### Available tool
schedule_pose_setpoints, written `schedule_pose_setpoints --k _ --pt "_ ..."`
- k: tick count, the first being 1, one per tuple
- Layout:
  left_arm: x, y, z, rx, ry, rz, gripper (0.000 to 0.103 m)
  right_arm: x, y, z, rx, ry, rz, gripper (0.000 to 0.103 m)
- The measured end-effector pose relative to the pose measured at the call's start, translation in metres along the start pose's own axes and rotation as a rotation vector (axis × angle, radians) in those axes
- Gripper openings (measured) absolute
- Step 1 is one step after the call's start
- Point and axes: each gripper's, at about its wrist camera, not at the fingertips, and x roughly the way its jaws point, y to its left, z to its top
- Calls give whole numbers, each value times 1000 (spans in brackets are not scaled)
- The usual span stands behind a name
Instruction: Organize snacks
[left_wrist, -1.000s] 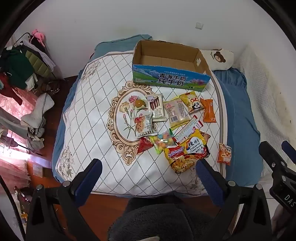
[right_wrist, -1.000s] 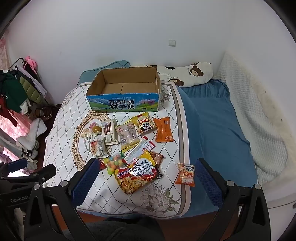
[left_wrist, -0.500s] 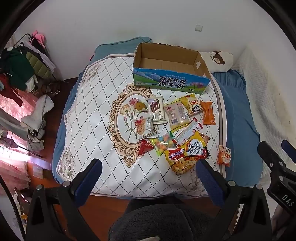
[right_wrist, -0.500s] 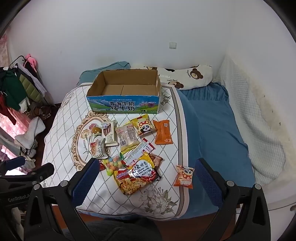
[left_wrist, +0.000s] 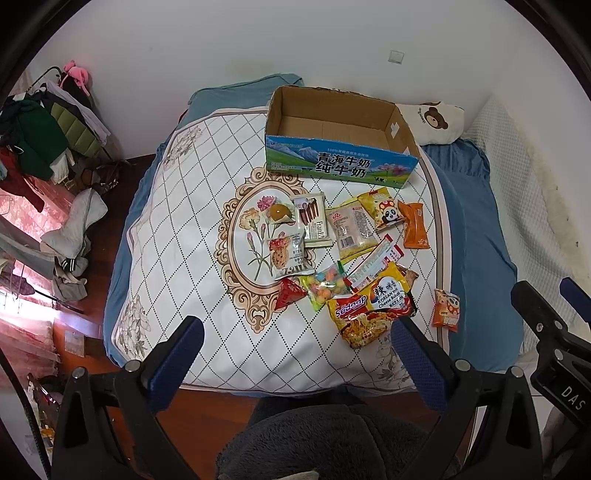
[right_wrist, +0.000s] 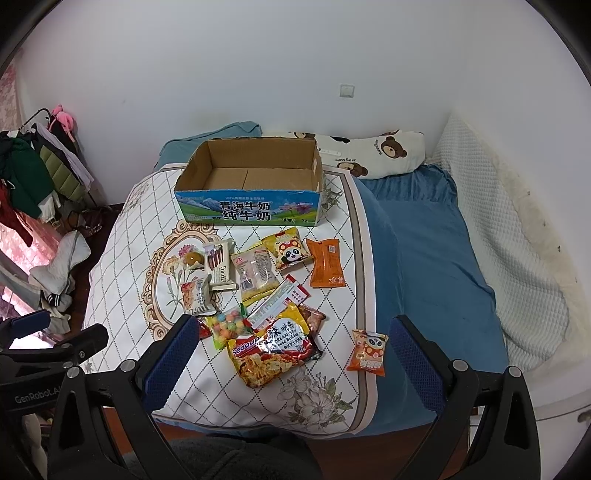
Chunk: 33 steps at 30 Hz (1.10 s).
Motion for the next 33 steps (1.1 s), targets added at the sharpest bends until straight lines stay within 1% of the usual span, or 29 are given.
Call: schedule_pose_setpoints --k 33 --pt "-5 -3 -2 5 -9 -7 103 2 3 -1 -2 9 12 103"
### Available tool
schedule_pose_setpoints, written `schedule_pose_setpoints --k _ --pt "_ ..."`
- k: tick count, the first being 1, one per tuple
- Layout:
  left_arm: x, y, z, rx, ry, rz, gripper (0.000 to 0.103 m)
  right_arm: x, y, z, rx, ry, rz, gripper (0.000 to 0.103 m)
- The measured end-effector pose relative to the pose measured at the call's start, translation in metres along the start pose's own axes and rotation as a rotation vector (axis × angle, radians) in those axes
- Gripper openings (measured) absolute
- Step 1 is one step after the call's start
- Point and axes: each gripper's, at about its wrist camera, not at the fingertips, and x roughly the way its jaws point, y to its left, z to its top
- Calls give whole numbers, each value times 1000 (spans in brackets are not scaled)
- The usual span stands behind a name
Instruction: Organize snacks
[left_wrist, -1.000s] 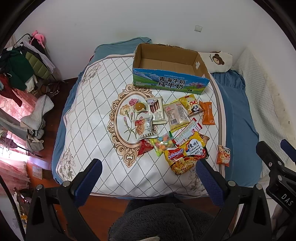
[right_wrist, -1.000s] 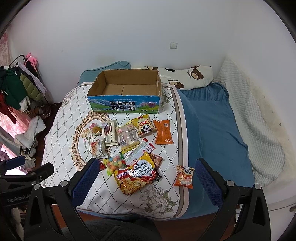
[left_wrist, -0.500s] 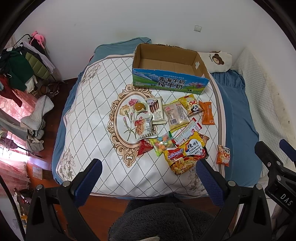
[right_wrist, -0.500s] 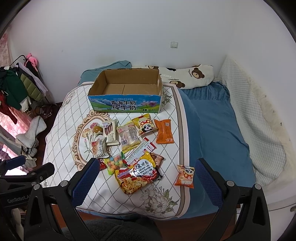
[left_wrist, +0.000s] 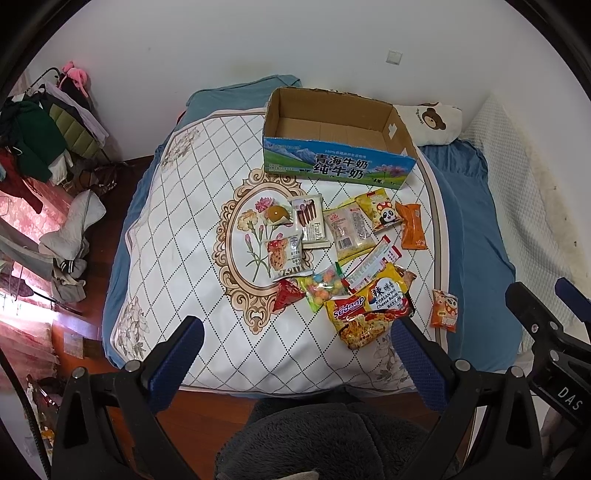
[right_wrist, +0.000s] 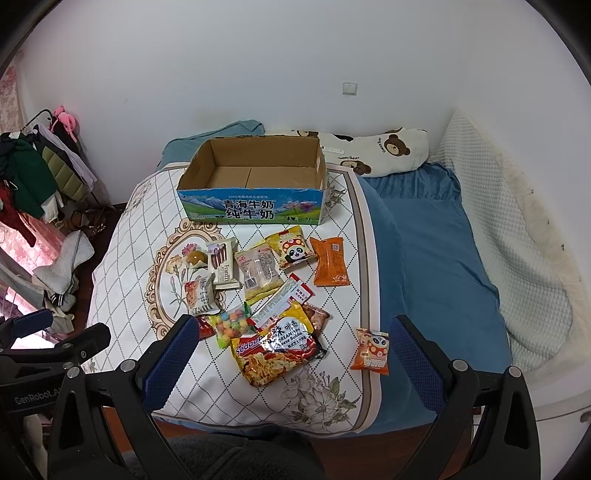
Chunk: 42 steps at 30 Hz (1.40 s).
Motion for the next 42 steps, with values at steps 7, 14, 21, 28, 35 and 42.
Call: schedule_pose_setpoints --k 7,14,21,28,35,42 --pt "-1 1 2 0 -4 -3 103 0 0 0 0 1 0 103" --pt "-2 1 2 1 -6 -3 103 -1 2 1 1 2 5 103" --pt "-2 3 5 -1 -7 -7 103 -2 4 4 1 0 6 103" --pt "-2 4 5 -1 -7 -10 103 -2 6 7 6 -1 8 103" --pt "15 -2 8 40 -29 26 103 21 -12 2 94 44 26 103" --pt "105 -54 -5 362 41 98 103 106 -64 -35 266 233 28 103"
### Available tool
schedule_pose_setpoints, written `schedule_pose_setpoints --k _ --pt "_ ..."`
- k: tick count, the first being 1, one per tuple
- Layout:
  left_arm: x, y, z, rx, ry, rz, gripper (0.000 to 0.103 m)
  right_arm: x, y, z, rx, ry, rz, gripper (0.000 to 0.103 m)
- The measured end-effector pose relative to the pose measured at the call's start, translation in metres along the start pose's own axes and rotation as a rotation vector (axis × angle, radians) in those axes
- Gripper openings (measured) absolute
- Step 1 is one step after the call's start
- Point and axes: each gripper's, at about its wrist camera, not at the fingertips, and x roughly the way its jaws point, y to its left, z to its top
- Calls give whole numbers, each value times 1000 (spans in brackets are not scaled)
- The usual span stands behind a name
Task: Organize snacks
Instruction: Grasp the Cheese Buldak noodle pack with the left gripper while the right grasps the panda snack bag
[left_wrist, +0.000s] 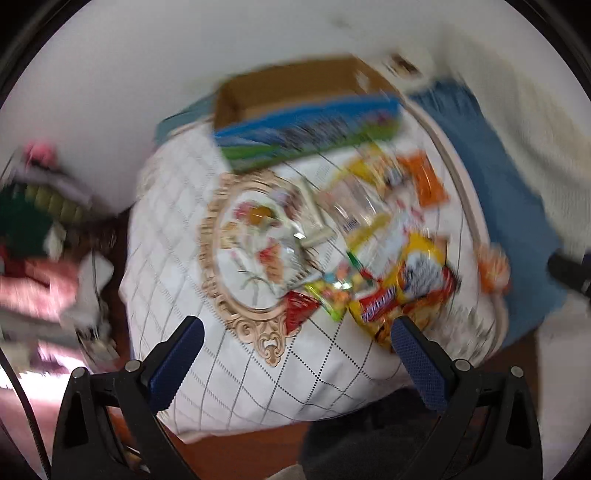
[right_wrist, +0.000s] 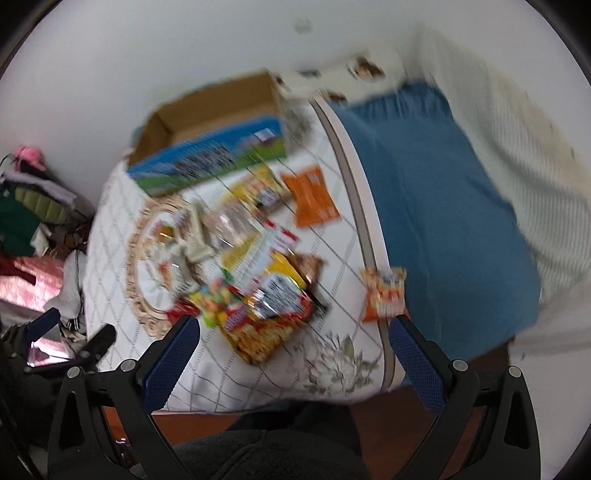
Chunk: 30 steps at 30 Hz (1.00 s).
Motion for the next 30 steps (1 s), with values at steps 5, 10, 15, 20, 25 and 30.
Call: schedule_pose_setpoints --k 5,10,15,20,25,30 --pt "73 -63 9 240 91 -51 103 56 -56 -11 104 52 -50 103" --pt "137 -125 17 420 186 -93 103 106 -113 -11 181 81 -113 103" --pt "187 -165 18 538 266 -118 103 163 -150 -3 195 139 -113 103" --pt "201 -169 22 514 267 -157 90 227 -162 6 159 227 -92 98" --pt "199 -128 36 284 284 -183 88 270 -161 6 133 281 -28 59" --pt "202 -50 42 -110 321 -192 88 279 -143 0 78 285 -4 55"
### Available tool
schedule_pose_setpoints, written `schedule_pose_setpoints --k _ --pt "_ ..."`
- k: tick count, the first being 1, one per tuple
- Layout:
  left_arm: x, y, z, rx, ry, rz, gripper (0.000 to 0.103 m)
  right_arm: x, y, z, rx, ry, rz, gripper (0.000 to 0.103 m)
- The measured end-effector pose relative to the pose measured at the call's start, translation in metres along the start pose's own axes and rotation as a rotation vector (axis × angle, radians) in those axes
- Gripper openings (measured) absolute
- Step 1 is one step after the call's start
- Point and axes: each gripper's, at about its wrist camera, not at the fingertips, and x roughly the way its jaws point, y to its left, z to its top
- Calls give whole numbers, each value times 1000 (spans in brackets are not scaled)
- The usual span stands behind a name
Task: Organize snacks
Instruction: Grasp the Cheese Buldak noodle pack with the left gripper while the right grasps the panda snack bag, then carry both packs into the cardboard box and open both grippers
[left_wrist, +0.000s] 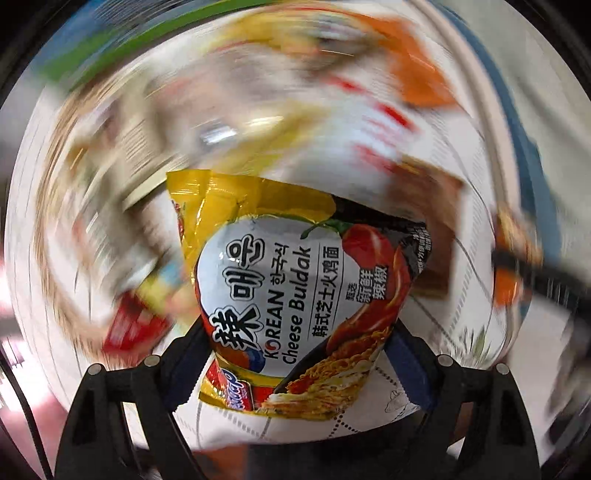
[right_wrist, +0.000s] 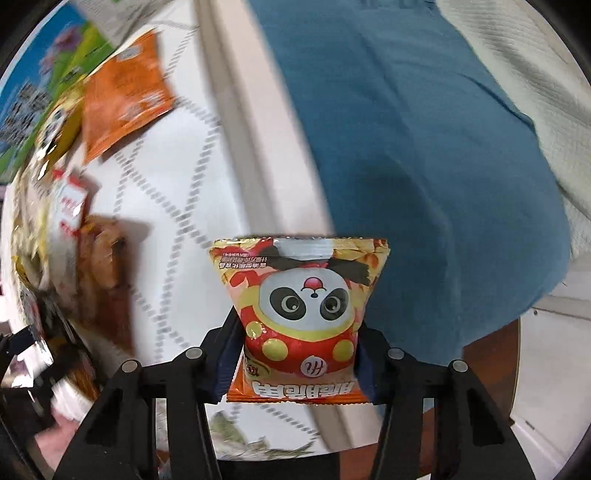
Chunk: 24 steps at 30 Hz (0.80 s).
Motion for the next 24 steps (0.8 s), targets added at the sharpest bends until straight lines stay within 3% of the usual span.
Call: schedule_pose_setpoints --k 2,4,6,11,15,17,20,24 --pt "1 29 2 -119 8 -32 88 -2 15 -3 -42 0 39 54" --pt "10 42 5 -158 21 -54 88 -4 27 -4 -84 -6 56 54" --pt "25 43 10 -116 56 -70 89 -2 40 -5 -129 -11 69 54" --pt "49 38 19 -18 86 -4 89 9 54 -3 -165 11 36 58" --pt "45 47 14 -60 29 -13 84 23 49 5 -115 17 47 58" --pt "39 52 9 -78 5 -15 84 22 44 6 -100 5 51 51" --pt "18 53 -4 -90 -41 -13 83 14 31 6 -89 -29 29 48" --pt "-14 64 -10 -82 -102 -63 83 -4 41 0 -79 -83 5 47"
